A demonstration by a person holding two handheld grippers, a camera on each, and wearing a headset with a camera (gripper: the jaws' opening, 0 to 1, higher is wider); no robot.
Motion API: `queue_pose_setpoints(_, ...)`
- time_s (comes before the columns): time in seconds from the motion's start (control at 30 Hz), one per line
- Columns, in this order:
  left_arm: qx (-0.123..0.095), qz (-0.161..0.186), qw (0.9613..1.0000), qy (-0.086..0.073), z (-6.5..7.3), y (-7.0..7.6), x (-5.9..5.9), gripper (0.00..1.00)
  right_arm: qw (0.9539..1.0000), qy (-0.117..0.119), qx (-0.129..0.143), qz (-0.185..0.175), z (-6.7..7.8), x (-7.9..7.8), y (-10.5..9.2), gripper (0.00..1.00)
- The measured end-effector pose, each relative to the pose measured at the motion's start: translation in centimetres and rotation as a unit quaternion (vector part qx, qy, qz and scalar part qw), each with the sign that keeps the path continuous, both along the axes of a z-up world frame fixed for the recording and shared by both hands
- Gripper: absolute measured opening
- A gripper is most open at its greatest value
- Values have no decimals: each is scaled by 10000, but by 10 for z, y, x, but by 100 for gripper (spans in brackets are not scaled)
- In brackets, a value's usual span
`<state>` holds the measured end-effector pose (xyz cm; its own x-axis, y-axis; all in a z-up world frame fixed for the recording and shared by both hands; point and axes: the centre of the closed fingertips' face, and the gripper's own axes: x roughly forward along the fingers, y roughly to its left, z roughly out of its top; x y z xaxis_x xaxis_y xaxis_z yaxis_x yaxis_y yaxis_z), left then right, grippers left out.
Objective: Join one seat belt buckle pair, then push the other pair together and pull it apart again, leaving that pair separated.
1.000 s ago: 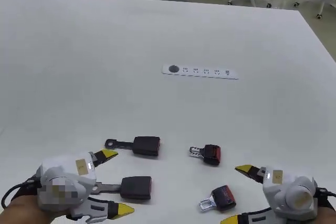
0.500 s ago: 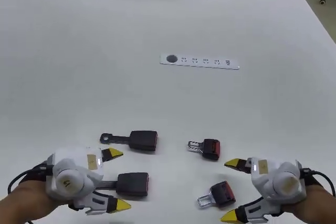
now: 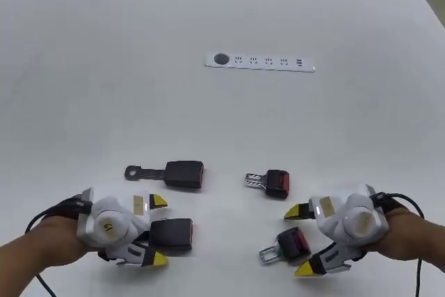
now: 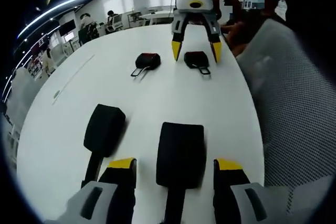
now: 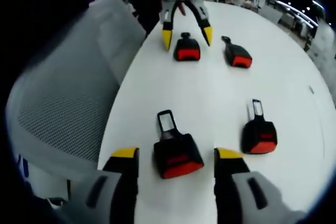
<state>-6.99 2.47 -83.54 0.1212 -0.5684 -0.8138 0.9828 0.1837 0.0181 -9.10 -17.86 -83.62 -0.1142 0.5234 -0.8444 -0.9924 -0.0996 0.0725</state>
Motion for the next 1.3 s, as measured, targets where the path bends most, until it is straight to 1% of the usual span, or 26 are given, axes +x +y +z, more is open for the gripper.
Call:
queue_pose_setpoints(0.03,11,-15,10000,30,-1,2,1,57,10000,7,-34,23,-3,0,-2,57)
queue_pose_setpoints(0.1,-81,39,9999,134,-2,2,0,54,9999,41,-91,73,-5,-2,-5,55)
queue_pose_setpoints(0.13,-92,48,9998,161,-4,3,0,54,9999,-27,-26,153,-5,-1,-3,55)
queue_pose_setpoints(0.17,-91,66,9998,185,-5,3,0,54,9999,-8,-32,127,-5,-1,-3,55)
queue_pose_setpoints(0.2,-43,78,9997,212,-7,6,-2,54,9999,-12,-8,125,-5,-1,-4,55)
queue_pose_setpoints(0.23,-113,-1,9998,167,-5,3,-1,53,9999,-24,29,126,-5,-1,-5,54)
queue_pose_setpoints(0.27,-116,12,9998,187,-5,4,0,53,9999,-48,92,117,-5,-1,-5,54)
queue_pose_setpoints(0.3,-118,21,9998,175,-5,5,1,52,9998,-84,134,130,-5,0,-5,53)
queue_pose_setpoints(0.37,-137,41,9998,141,-6,5,3,50,9995,-202,168,157,-6,1,-5,50)
queue_pose_setpoints(0.4,-134,37,9998,139,-6,5,2,50,9991,-345,202,140,-7,4,-5,46)
queue_pose_setpoints(0.43,-133,50,9998,141,-7,6,2,50,9990,-344,258,84,-7,4,-4,44)
queue_pose_setpoints(0.47,-140,54,9998,145,-7,6,2,50,9987,-291,384,-144,-6,6,-2,43)
queue_pose_setpoints(0.6,-164,-30,9998,122,-6,4,1,48,9975,-321,505,-365,-5,7,-1,39)
queue_pose_setpoints(0.67,-150,-60,9998,114,-7,4,1,46,9954,-321,667,-604,-4,8,-1,38)
queue_pose_setpoints(0.7,-161,-94,9998,118,-6,3,0,45,9933,-332,787,-780,-3,10,0,38)
queue_pose_setpoints(0.73,-164,-108,9997,113,-6,3,0,43,9920,-347,815,-899,-3,10,0,38)
queue_pose_setpoints(0.8,-175,-203,9996,108,-6,1,-2,38,9879,-379,932,-1180,-3,12,1,38)
queue_pose_setpoints(0.83,-162,-247,9995,127,-6,1,-4,36,9855,-414,985,-1317,-3,13,0,38)
queue_pose_setpoints(0.87,-141,-308,9994,117,-6,0,-4,35,9824,-401,1054,-1492,-2,14,0,38)
queue_pose_setpoints(0.9,-129,-273,9995,131,-5,-1,-4,35,9770,-414,1179,-1730,-1,17,0,37)
queue_pose_setpoints(0.93,-124,-288,9994,126,-5,-1,-5,35,9750,-405,1208,-1820,-2,17,-1,37)
queue_pose_setpoints(0.97,-126,-285,9994,129,-6,0,-5,35,9742,-384,1249,-1842,-2,17,-1,37)
queue_pose_setpoints(1.03,-126,-308,9994,127,-5,-1,-5,34,9720,-419,1274,-1931,-2,18,-1,37)
queue_pose_setpoints(1.1,-134,-390,9991,134,-5,-2,-5,34,9707,-370,1328,-1970,-2,18,-1,37)
queue_pose_setpoints(1.23,-99,-533,9984,139,-5,-3,-6,34,9703,-321,1377,-1965,-2,20,-1,37)
queue_pose_setpoints(1.3,-95,-573,9982,159,-6,-2,-5,34,9673,-248,1467,-2054,-2,21,-2,37)
